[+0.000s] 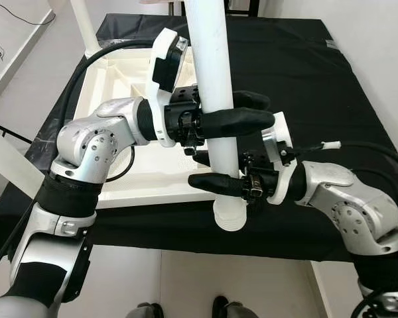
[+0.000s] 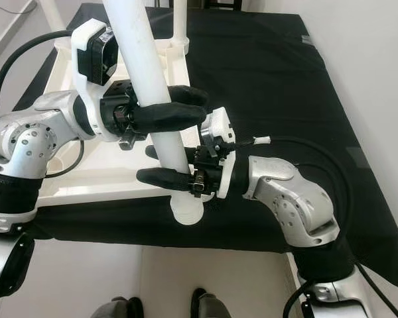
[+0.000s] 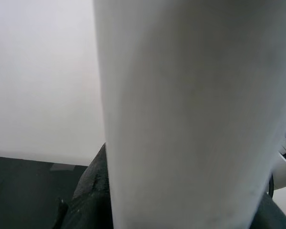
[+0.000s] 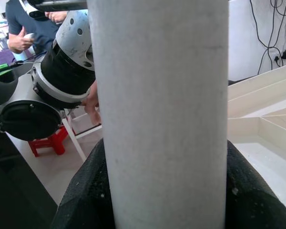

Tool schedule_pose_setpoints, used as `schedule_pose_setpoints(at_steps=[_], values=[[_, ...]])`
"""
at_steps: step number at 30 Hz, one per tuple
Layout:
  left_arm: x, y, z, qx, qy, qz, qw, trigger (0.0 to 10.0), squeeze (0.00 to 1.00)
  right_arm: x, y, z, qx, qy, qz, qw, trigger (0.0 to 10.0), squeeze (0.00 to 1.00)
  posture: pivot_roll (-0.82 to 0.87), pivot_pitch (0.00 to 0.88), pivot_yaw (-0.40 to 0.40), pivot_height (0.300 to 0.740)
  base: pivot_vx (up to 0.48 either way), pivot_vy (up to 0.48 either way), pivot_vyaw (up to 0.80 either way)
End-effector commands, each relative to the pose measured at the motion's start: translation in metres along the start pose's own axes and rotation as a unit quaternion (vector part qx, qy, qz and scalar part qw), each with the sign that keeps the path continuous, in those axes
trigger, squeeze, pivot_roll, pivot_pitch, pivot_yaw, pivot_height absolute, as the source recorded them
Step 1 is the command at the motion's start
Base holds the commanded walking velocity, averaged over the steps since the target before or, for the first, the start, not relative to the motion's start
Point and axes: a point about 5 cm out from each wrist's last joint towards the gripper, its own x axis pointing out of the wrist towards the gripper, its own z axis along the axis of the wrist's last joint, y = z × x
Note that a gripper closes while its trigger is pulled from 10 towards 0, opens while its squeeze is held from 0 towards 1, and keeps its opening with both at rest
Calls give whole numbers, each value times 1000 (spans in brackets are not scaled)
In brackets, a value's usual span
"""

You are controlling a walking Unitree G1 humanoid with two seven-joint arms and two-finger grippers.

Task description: Building children table

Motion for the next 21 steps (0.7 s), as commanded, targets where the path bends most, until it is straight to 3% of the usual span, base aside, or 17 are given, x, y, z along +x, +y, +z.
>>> schedule_pose_setpoints(at_steps=[1,4,5,6,7,10,13,15,21], values=[[32,-14,8,21,-20,-99,995,0,0,12,2,-9,16,7,-5,1000,0,0,-58,196,-67,740,0,0,0],[33,-12,8,23,-20,-95,995,0,0,13,2,-9,15,9,-7,1000,0,0,-58,196,-67,740,0,0,0],[34,-8,10,24,-23,-82,996,4863,20,13,1,-9,14,10,-12,1000,0,0,-58,196,-66,740,0,0,0],[35,-2,13,31,-31,-52,998,10000,1000,13,-1,-10,12,11,-21,1000,0,0,-55,194,-67,740,0,0,0],[35,-2,13,31,-31,-52,998,10000,1000,13,-1,-10,12,11,-21,1000,0,0,-55,194,-67,740,0,0,0],[31,16,29,50,-78,43,995,10000,1000,10,-10,-8,4,4,-61,998,0,0,-52,195,-66,740,0,0,0],[28,20,34,56,-94,66,992,10000,1000,9,-13,-8,2,1,-73,997,0,0,-52,195,-66,740,0,0,0],[8,31,56,77,-144,149,975,10000,1000,-2,-30,-2,-8,-25,-146,989,0,0,-48,196,-64,740,0,0,0],[-18,27,85,106,-199,201,953,10000,1000,-24,-51,8,-3,-66,-239,969,0,0,-40,195,-65,740,0,0,0]])
